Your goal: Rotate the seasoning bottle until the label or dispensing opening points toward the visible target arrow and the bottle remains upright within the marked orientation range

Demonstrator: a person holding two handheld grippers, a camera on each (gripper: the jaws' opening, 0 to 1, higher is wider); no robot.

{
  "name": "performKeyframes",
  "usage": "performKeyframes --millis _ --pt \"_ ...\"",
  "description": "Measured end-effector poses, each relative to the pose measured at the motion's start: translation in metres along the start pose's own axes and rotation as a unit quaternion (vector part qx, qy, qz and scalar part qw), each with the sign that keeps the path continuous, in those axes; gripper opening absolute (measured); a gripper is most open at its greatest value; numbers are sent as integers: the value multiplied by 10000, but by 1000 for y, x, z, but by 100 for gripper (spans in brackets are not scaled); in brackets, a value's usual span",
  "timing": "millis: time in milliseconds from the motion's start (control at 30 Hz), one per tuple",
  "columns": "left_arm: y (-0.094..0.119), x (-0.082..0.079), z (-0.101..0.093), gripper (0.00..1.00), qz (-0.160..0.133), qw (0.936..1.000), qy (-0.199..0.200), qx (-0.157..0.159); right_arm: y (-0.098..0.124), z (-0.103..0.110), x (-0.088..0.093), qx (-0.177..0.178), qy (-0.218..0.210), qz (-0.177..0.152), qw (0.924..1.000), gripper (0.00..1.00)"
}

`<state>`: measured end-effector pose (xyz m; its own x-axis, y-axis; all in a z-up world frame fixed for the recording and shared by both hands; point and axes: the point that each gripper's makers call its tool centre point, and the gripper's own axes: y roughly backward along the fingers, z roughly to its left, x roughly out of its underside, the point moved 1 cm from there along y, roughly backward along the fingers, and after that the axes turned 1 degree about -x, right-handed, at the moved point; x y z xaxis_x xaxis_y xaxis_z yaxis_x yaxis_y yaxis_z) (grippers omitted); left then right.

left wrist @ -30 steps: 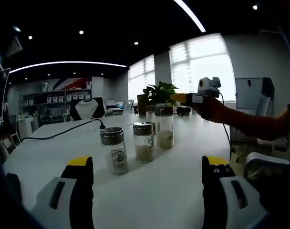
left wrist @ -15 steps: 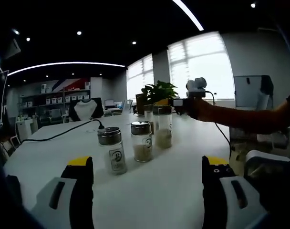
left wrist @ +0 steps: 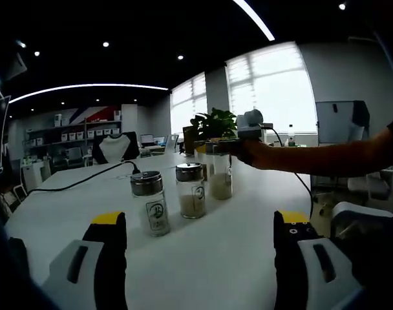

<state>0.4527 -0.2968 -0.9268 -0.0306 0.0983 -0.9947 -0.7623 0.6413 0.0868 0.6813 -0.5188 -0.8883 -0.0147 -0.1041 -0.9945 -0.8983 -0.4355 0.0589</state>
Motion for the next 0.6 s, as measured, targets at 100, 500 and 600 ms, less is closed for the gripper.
performKeyframes --millis 100,500,600 --pt "0 0 0 100 4 10000 3 -2 -5 0 0 37 52 -9 10000 44" --pt "0 0 0 100 -6 10000 5 18 -1 0 -6 -95 -44 -121 9999 37" --pt "0 1 3 100 -20 10000 40 6 5 -2 -14 -99 -163 -234 9995 37"
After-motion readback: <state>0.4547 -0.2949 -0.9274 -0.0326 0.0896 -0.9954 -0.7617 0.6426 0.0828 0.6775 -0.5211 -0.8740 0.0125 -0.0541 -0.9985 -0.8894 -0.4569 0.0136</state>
